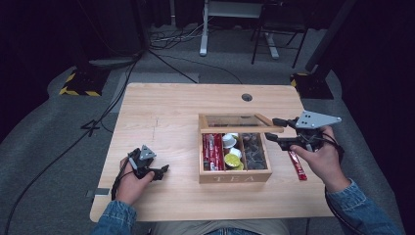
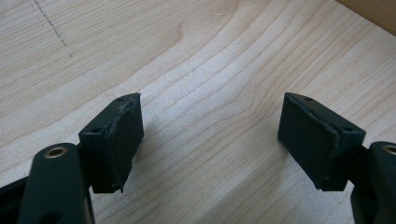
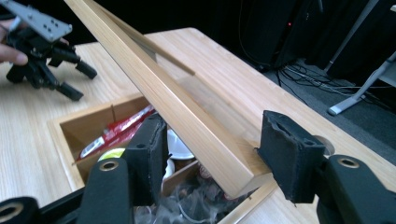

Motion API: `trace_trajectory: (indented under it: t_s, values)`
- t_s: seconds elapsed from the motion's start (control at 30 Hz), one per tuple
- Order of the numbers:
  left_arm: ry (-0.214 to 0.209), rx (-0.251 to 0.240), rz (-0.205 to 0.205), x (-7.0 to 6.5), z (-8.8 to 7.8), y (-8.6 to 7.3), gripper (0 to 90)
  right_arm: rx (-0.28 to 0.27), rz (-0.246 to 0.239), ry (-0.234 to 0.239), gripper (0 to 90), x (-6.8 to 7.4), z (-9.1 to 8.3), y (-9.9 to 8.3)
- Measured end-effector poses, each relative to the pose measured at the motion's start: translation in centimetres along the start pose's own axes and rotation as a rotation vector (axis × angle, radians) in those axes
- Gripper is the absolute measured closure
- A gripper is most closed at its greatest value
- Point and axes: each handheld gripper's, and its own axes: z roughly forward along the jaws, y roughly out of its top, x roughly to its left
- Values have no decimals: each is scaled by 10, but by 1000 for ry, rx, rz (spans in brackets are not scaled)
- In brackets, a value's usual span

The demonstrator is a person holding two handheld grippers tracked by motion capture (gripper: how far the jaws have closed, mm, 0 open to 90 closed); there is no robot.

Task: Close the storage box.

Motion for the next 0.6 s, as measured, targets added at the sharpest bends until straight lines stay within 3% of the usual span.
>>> trace_trajectory:
  t_s: [0.6]
  values:
    - [0,0,0,0,0,0,228,33,-73,-29,388,22,1,-24]
